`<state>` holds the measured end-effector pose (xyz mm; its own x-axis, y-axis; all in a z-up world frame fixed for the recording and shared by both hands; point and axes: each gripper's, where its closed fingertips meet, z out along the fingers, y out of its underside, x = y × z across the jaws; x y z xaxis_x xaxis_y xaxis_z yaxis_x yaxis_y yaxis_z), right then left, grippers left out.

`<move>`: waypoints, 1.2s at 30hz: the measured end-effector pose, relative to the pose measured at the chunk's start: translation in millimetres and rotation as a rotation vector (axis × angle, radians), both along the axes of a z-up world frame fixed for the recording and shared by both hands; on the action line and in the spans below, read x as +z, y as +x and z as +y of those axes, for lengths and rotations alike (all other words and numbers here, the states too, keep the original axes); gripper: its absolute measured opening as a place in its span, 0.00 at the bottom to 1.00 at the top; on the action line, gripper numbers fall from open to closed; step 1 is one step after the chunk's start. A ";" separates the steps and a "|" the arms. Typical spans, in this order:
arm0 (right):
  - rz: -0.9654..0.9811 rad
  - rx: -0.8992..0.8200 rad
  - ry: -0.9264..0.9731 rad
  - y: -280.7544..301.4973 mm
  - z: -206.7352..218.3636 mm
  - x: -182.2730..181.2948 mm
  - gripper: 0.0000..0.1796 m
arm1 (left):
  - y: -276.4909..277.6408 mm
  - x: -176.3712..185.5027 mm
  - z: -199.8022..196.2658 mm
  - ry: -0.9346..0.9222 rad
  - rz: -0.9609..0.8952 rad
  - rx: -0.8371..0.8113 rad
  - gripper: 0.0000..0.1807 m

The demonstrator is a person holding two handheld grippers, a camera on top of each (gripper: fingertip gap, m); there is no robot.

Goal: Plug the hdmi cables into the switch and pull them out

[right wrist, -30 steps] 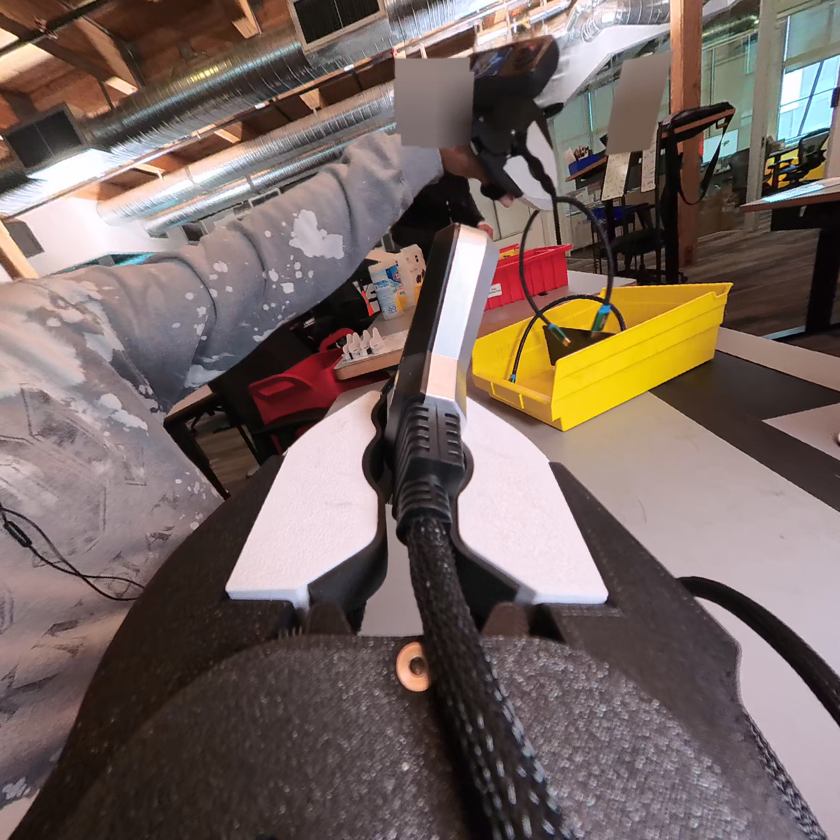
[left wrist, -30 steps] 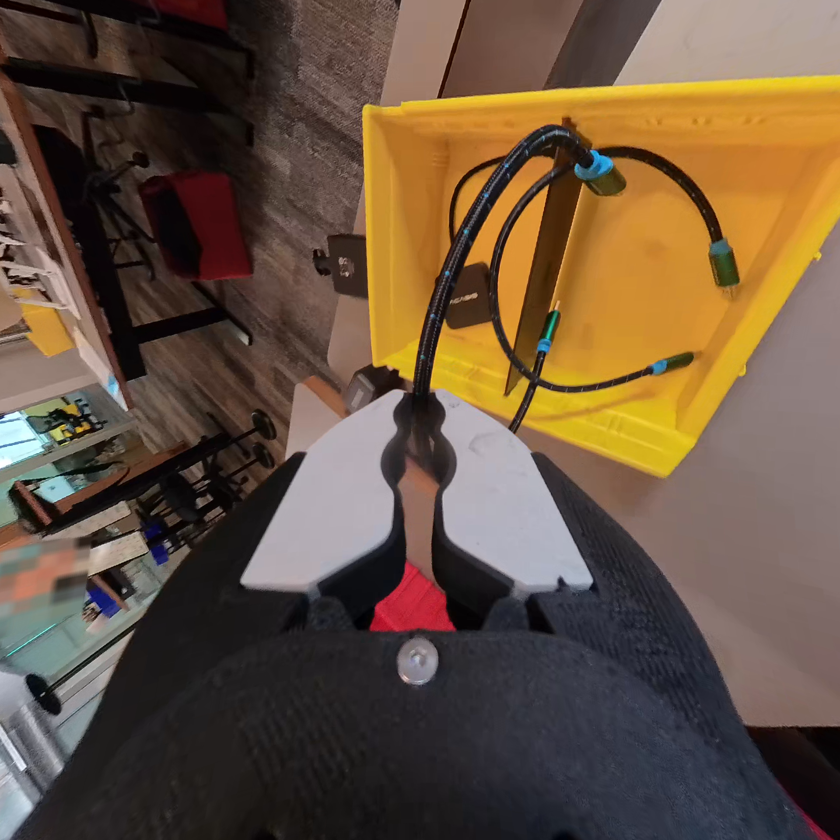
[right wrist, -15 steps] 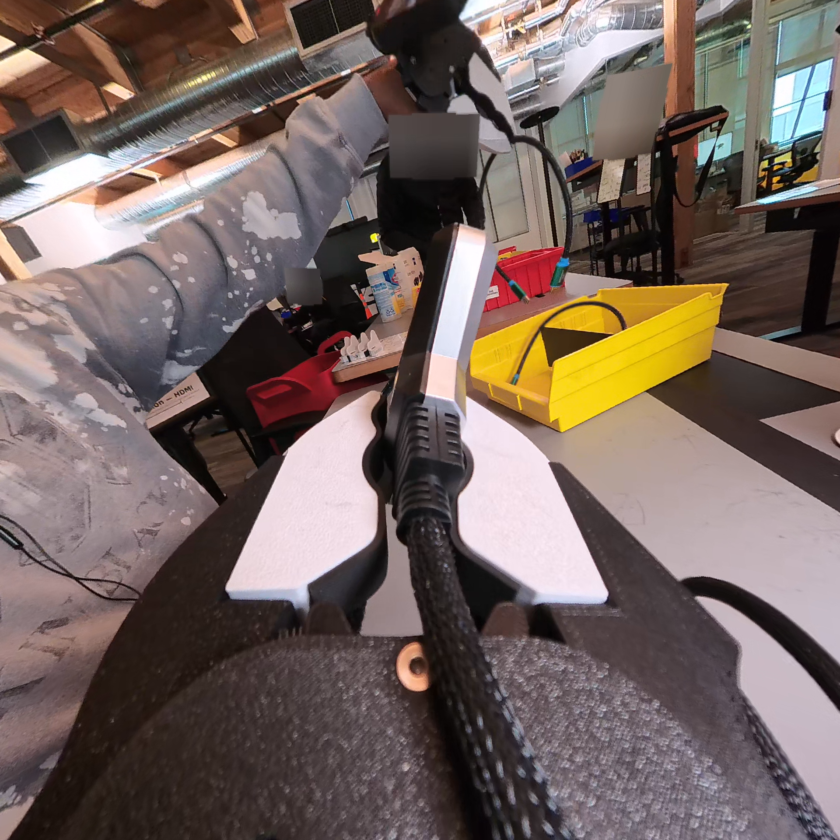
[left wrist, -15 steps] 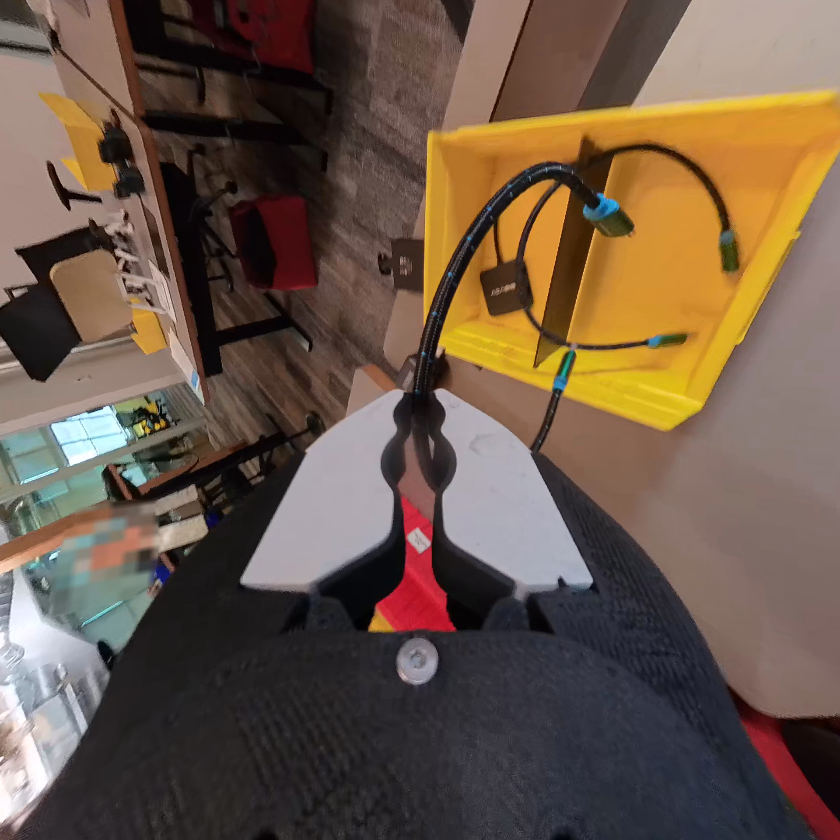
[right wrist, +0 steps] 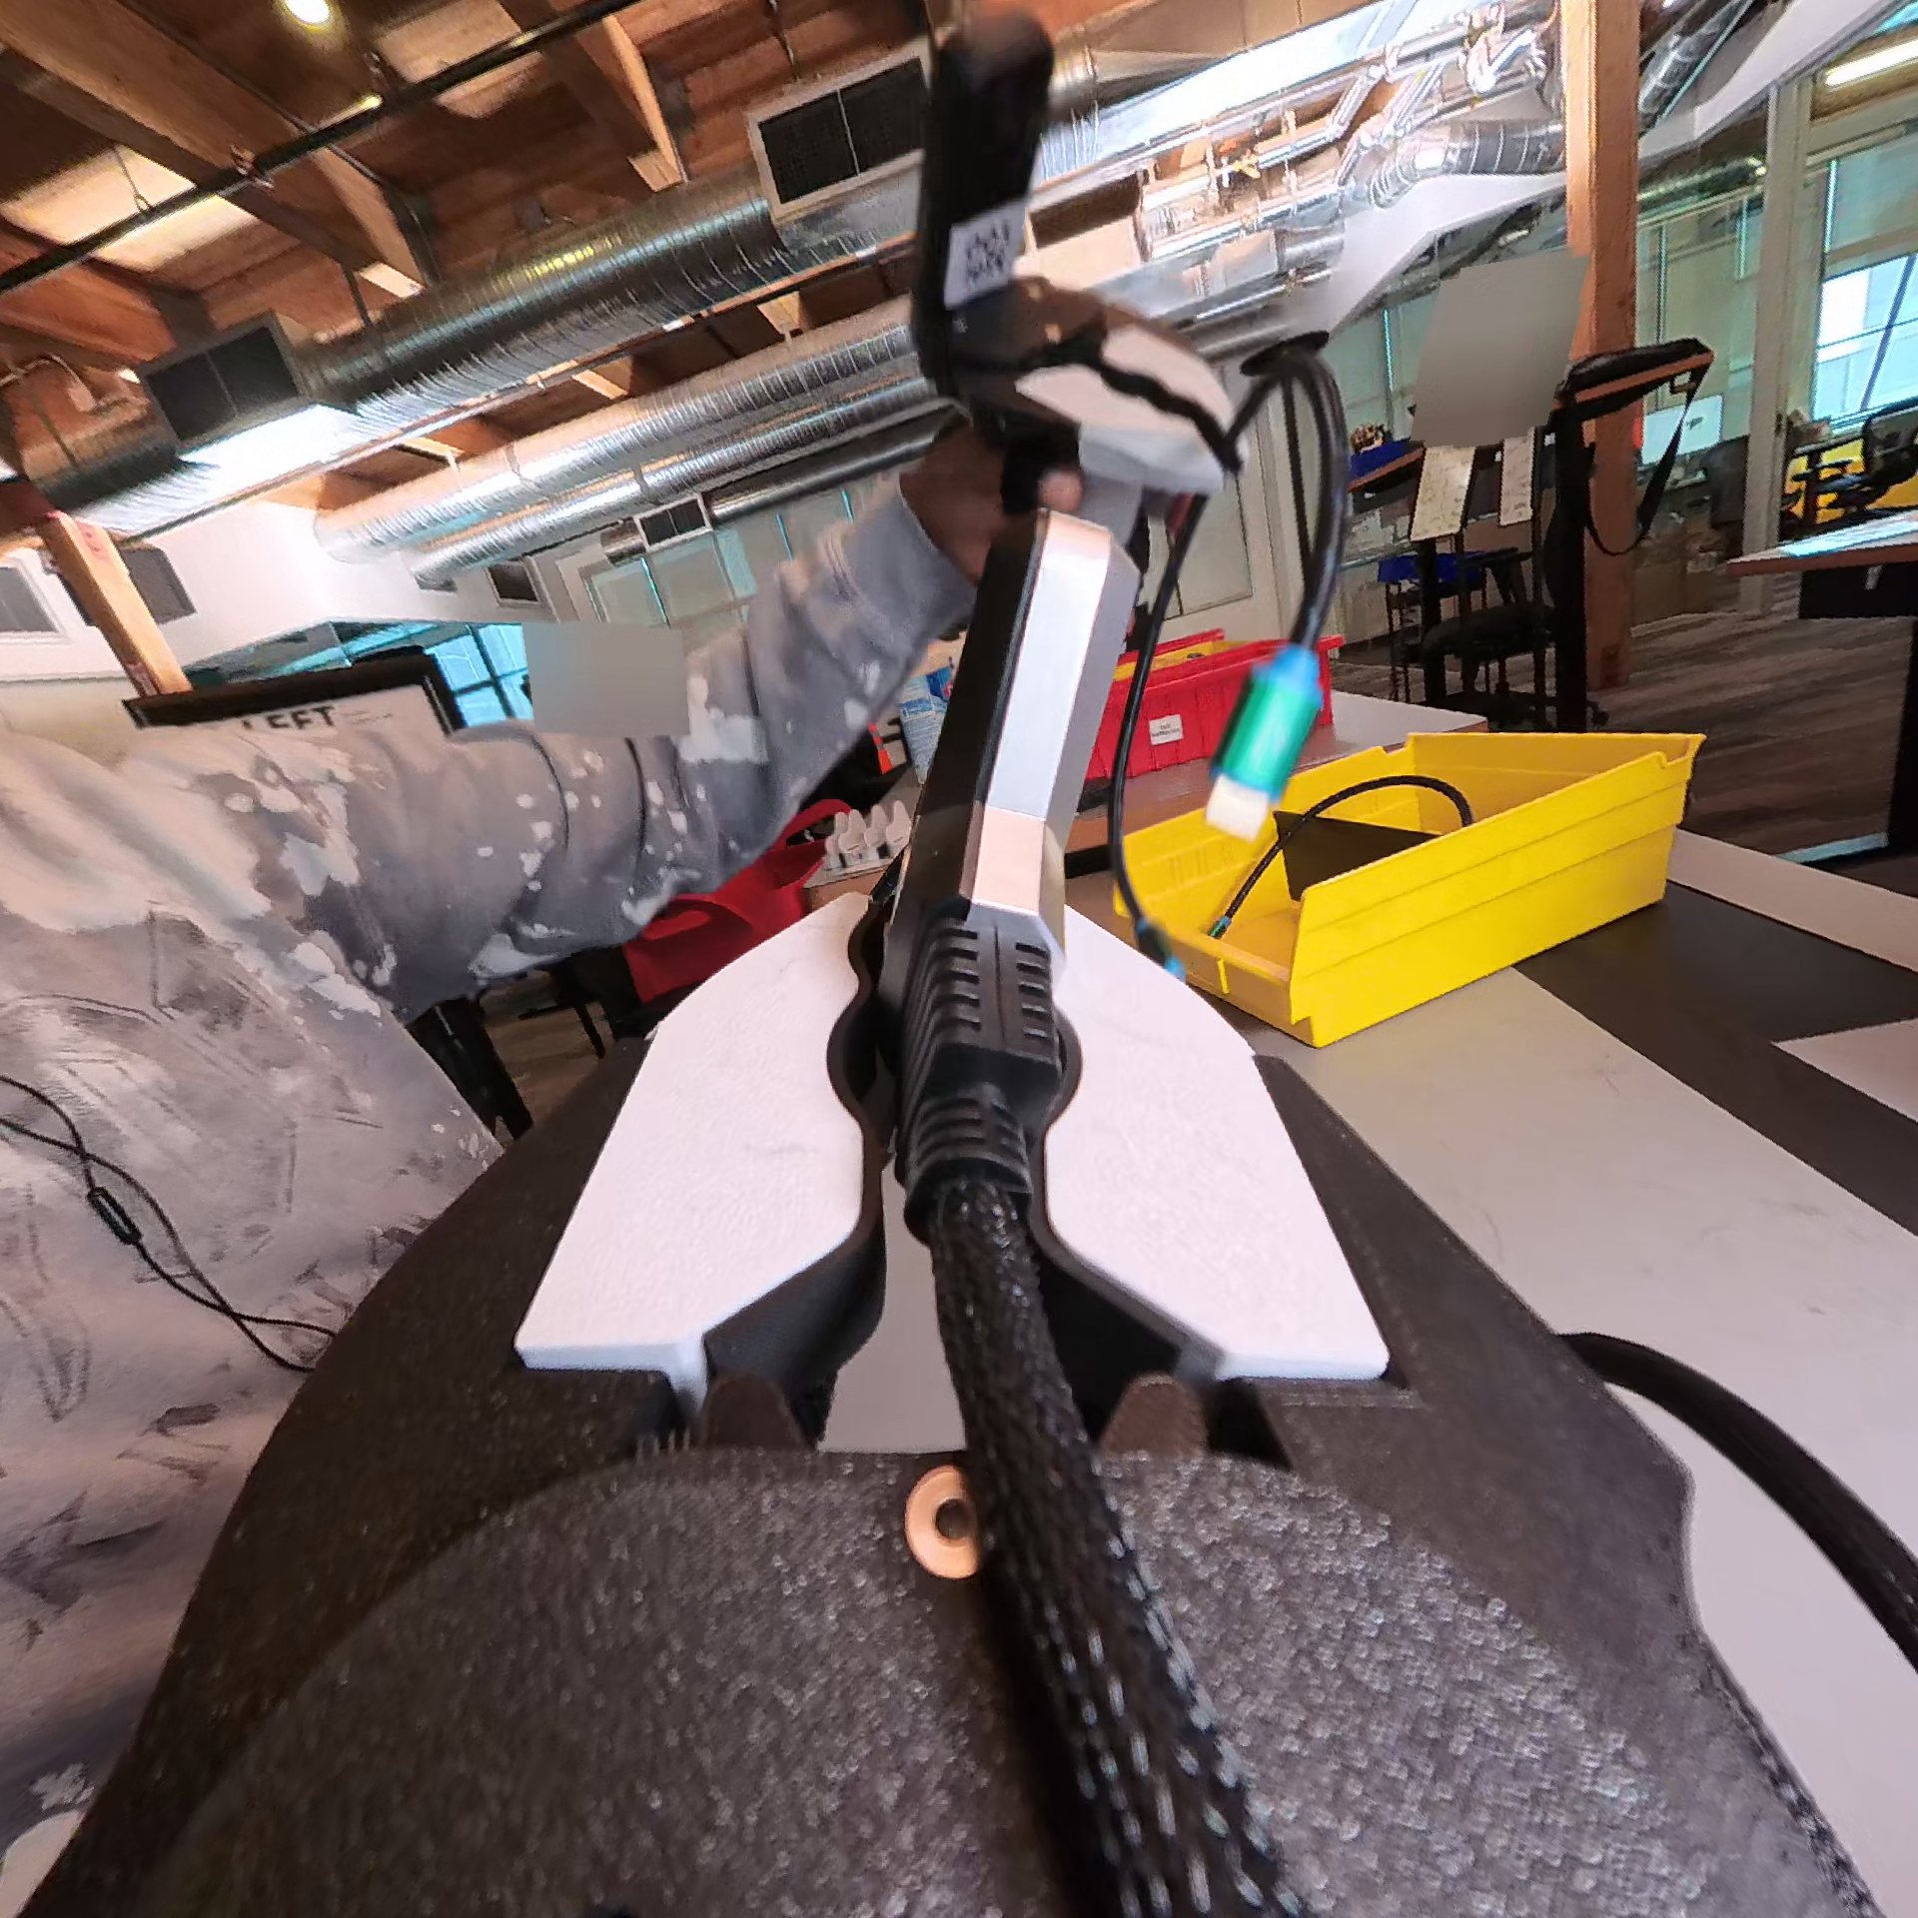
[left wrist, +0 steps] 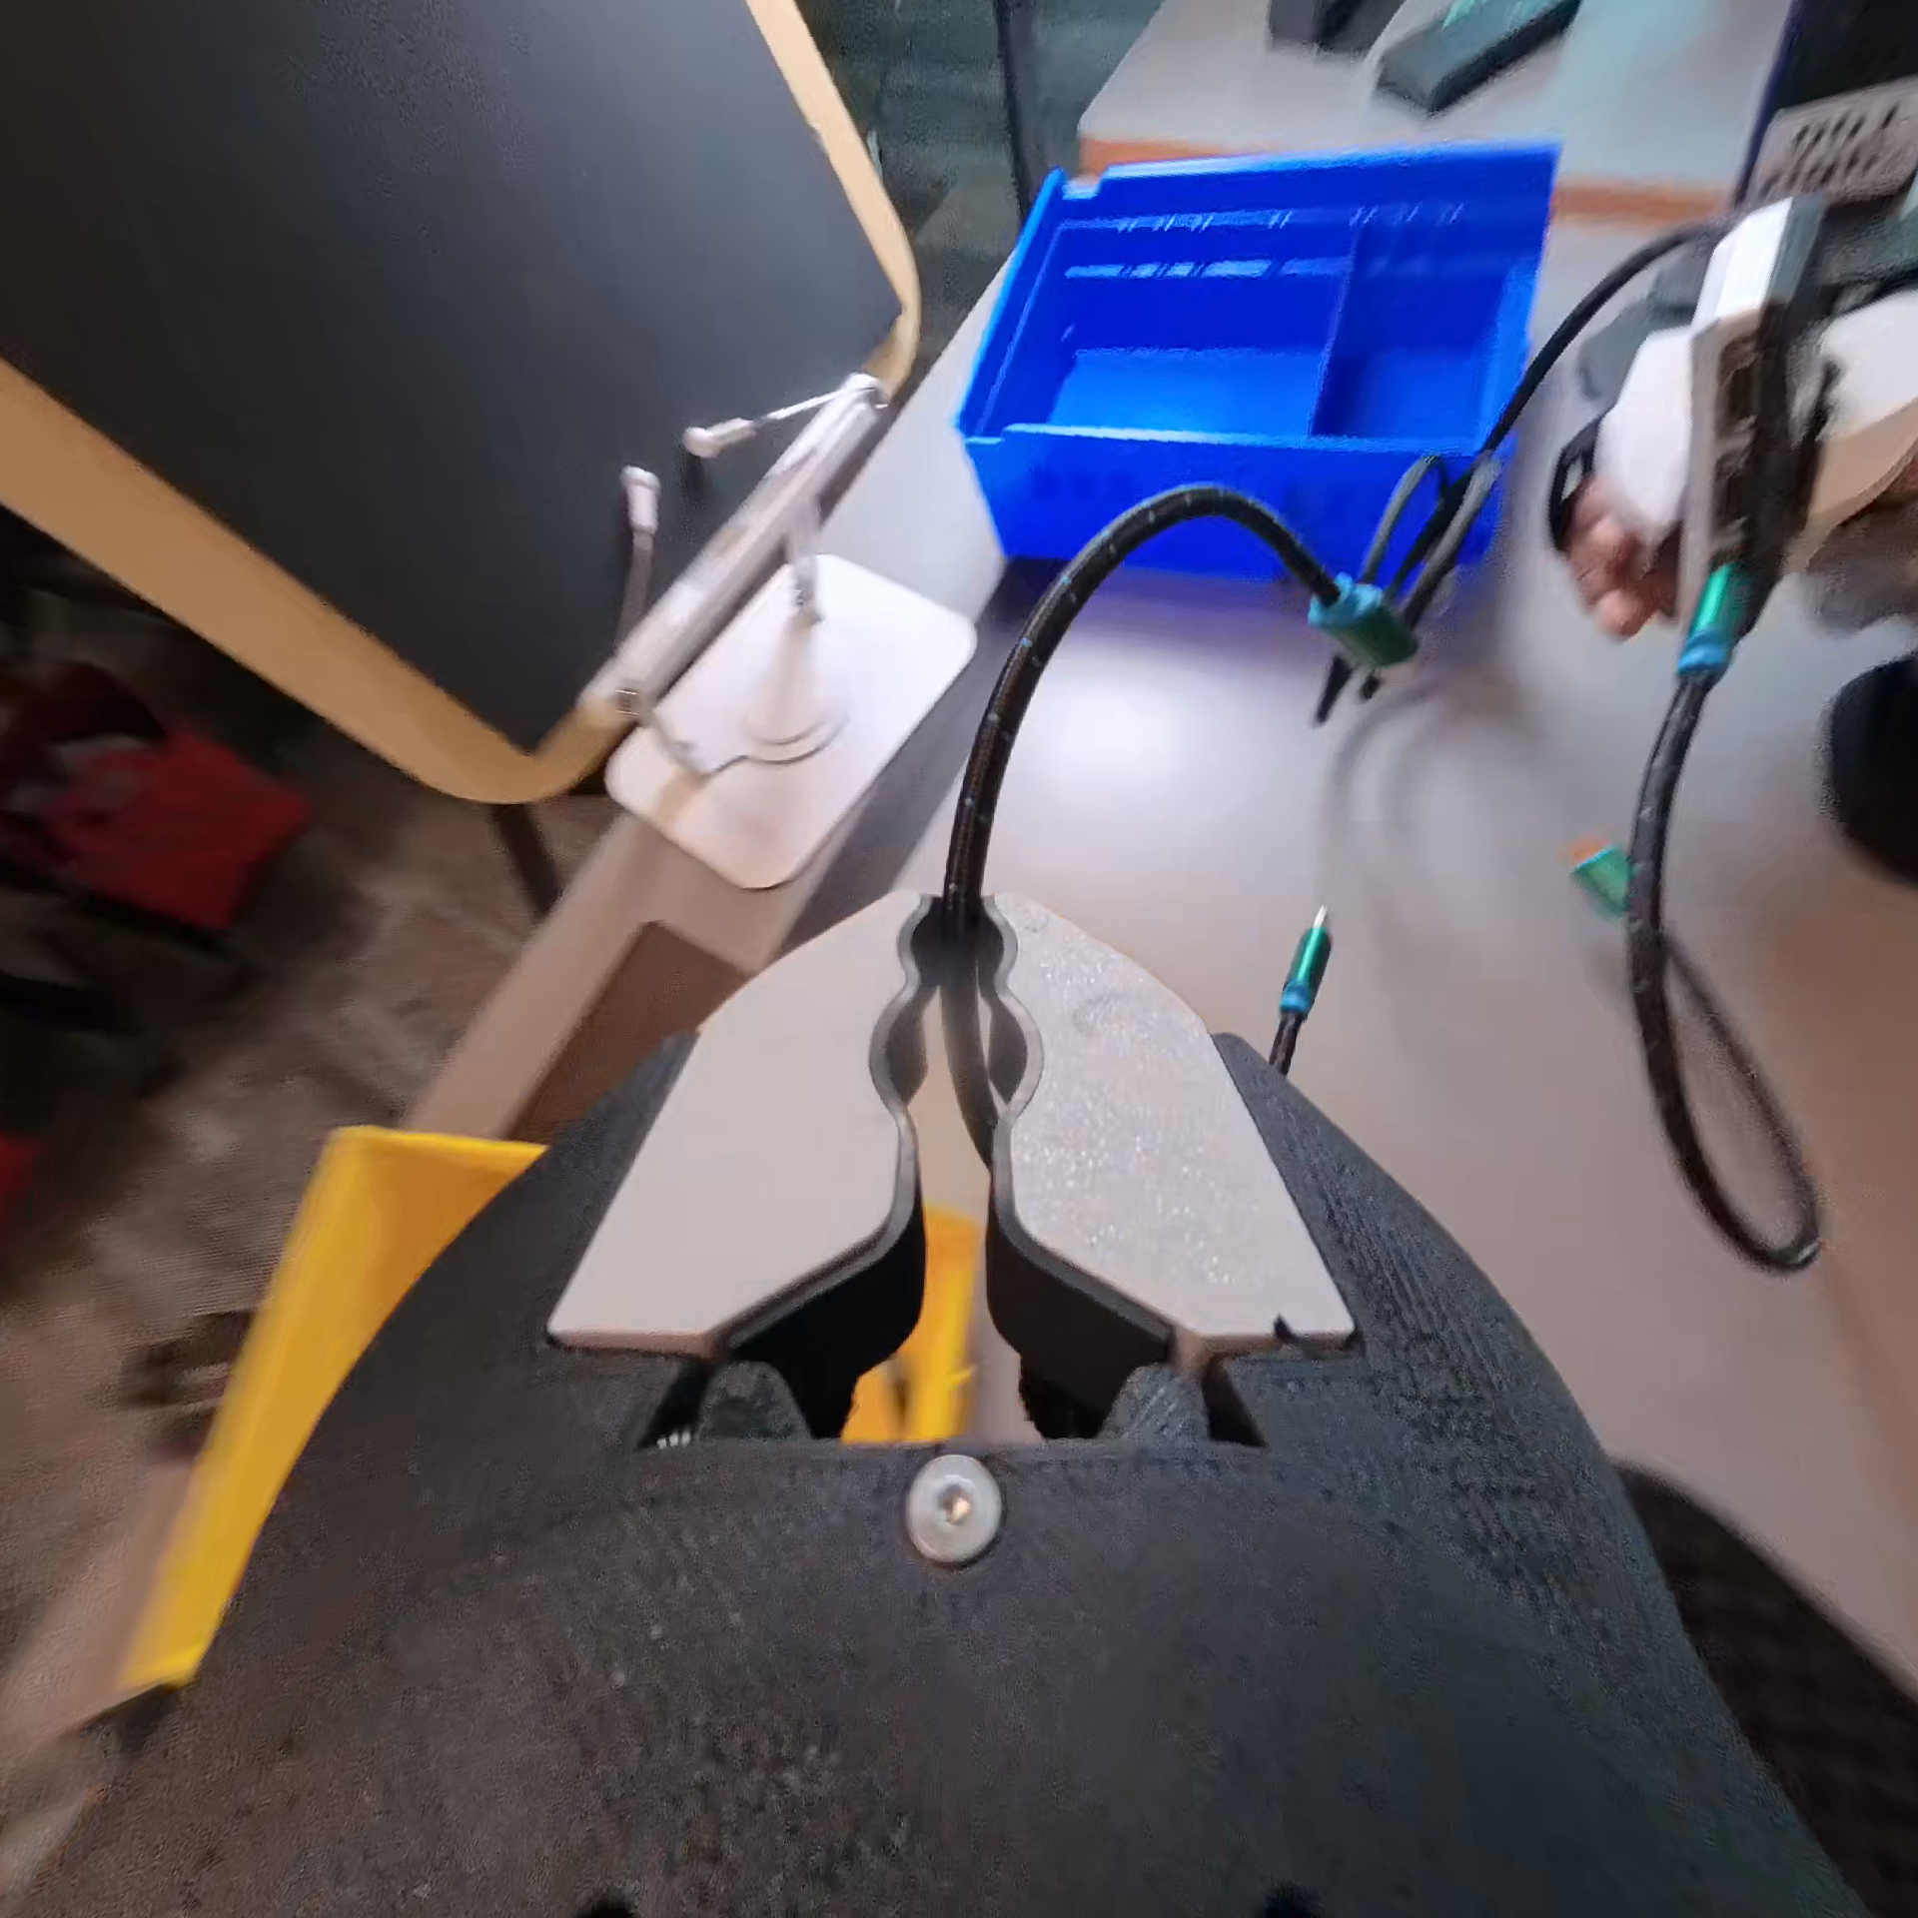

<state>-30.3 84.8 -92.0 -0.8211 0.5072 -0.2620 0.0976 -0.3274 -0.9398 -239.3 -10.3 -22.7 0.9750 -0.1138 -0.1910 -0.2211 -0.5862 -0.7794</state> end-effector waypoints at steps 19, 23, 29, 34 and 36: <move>-0.034 0.048 0.017 2.5 -0.3 -11.7 0.14 | 79.9 -259.0 -47.3 -0.265 -0.647 0.139 0.04; -0.035 0.070 0.014 6.9 0.5 -10.7 0.14 | 90.1 -271.3 -70.4 -0.367 -0.519 0.096 0.05; -0.040 0.091 0.026 12.3 4.3 -11.6 0.14 | 80.4 -253.6 -77.2 -0.350 -0.322 0.040 0.16; -0.048 0.107 0.022 15.2 9.0 -14.1 0.13 | 94.3 -236.7 -28.8 -0.256 -0.277 -0.094 0.16; -0.050 0.112 0.016 16.5 9.9 -14.8 0.14 | 109.4 -247.3 -10.9 -0.286 -0.262 -0.210 0.17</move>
